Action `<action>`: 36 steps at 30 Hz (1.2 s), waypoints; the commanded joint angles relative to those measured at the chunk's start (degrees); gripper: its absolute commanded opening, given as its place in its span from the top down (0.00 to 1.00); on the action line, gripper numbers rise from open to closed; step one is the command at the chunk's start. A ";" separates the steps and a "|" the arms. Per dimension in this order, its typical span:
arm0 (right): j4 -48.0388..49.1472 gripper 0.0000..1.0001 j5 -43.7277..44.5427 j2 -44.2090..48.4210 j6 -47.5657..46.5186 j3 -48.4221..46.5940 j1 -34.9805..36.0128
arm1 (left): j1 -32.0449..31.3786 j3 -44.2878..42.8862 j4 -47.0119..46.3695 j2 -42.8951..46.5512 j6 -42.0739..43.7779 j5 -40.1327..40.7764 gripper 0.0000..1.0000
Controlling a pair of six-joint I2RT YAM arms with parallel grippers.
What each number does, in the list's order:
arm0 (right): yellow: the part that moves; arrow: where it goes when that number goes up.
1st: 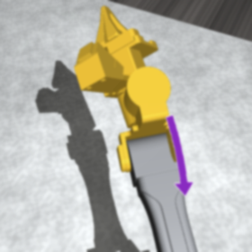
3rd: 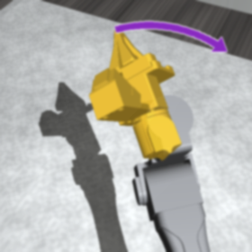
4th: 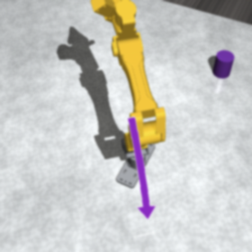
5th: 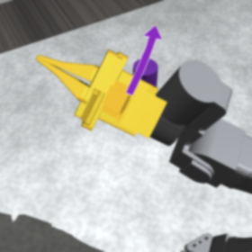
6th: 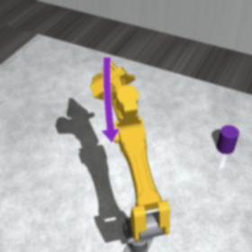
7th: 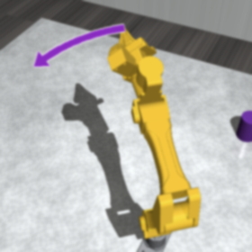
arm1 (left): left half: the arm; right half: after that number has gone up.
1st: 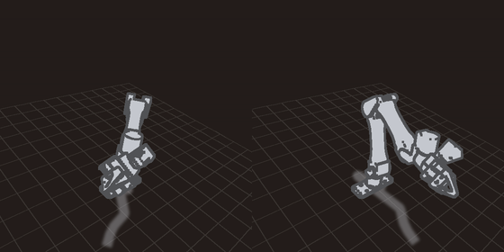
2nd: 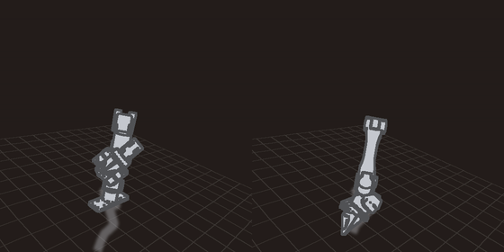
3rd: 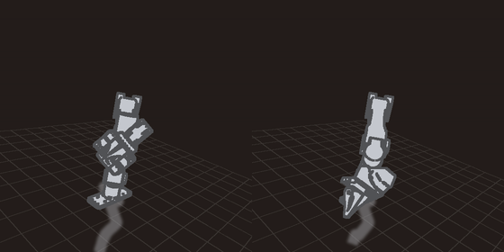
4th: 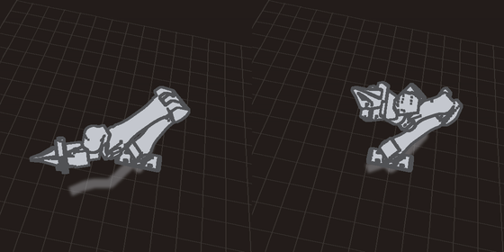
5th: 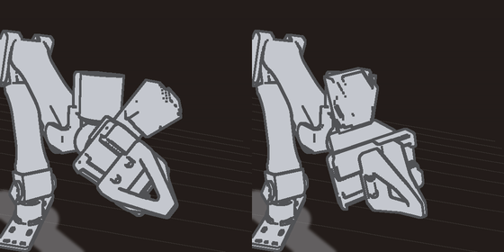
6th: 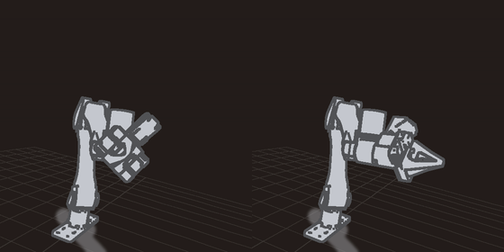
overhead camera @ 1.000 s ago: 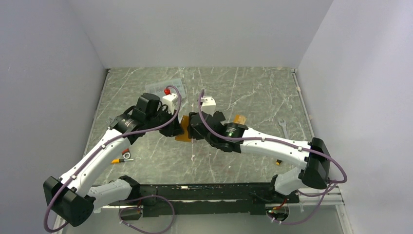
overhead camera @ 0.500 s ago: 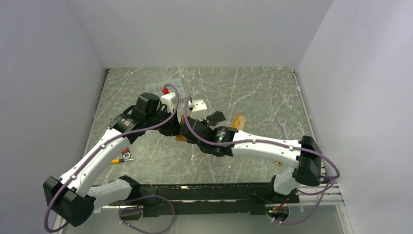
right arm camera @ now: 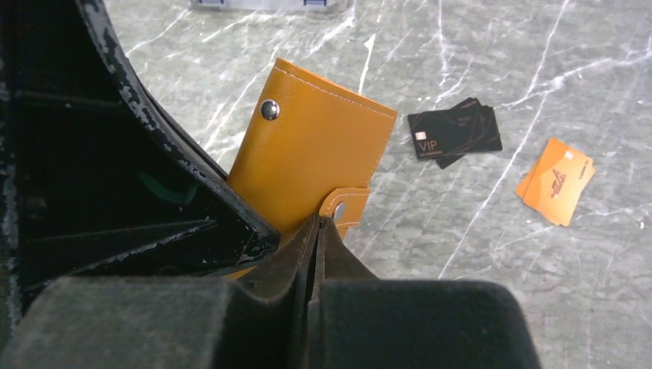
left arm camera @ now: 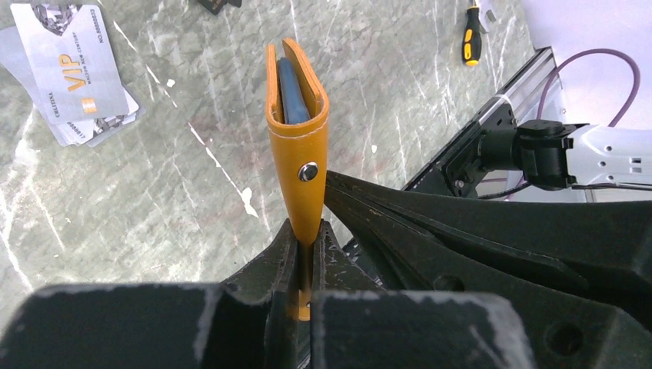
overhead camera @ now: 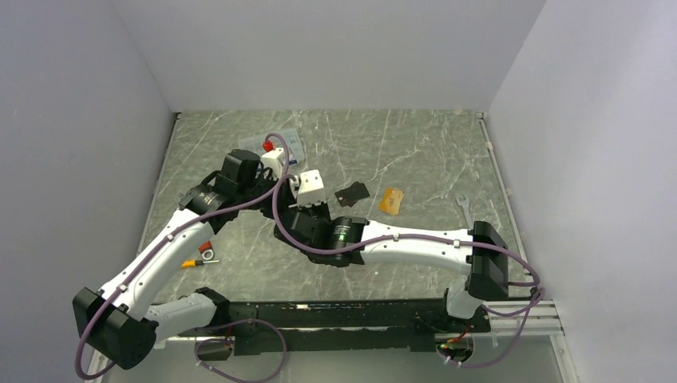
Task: Put the credit cards into the card holder
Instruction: Open the card holder.
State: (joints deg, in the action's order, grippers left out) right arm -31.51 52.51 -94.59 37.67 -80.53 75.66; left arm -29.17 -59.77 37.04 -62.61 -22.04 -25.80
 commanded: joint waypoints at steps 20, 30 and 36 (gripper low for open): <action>2.60 1.00 15.82 10.96 4.34 9.54 -0.80 | 0.88 0.39 -2.01 2.32 -3.09 -7.34 1.00; -1.34 1.00 8.56 16.91 12.40 15.48 -2.62 | 1.28 -0.31 -1.84 1.83 -1.97 -6.40 1.00; 9.51 0.41 -5.27 28.43 7.47 22.38 -5.84 | 1.28 -1.15 -2.15 1.48 0.38 -6.04 1.00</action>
State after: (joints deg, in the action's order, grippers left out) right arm -30.02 56.97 -74.28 47.72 -60.62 71.88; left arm -28.16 -59.13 35.42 -61.65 -24.05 -31.62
